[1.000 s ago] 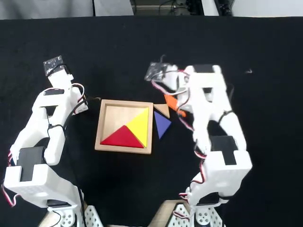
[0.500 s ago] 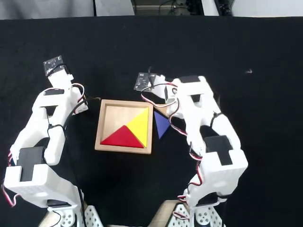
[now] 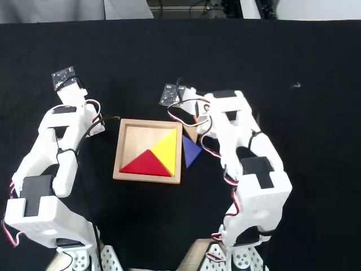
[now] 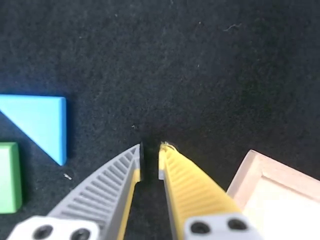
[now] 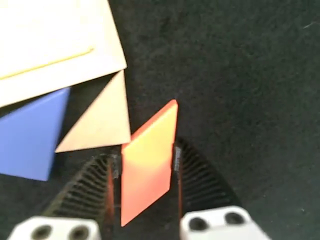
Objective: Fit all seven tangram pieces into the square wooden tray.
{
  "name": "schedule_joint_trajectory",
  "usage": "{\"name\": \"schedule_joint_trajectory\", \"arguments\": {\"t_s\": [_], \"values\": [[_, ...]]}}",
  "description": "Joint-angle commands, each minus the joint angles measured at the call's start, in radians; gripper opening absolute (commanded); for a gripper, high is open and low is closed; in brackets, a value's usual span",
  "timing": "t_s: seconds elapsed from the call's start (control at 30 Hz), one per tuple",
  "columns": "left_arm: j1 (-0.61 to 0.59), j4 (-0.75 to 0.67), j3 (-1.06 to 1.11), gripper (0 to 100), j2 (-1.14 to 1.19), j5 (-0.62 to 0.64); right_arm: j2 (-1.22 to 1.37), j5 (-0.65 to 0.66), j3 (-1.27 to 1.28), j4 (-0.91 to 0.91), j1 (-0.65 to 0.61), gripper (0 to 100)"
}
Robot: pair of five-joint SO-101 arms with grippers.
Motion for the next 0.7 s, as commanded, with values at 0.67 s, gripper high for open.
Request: {"name": "schedule_joint_trajectory", "arguments": {"t_s": [0.67], "values": [[0.012, -0.015, -0.005, 8, -0.048, -0.012, -0.257, 0.074, -0.044, 0.215, 0.078, 1.1]]}}
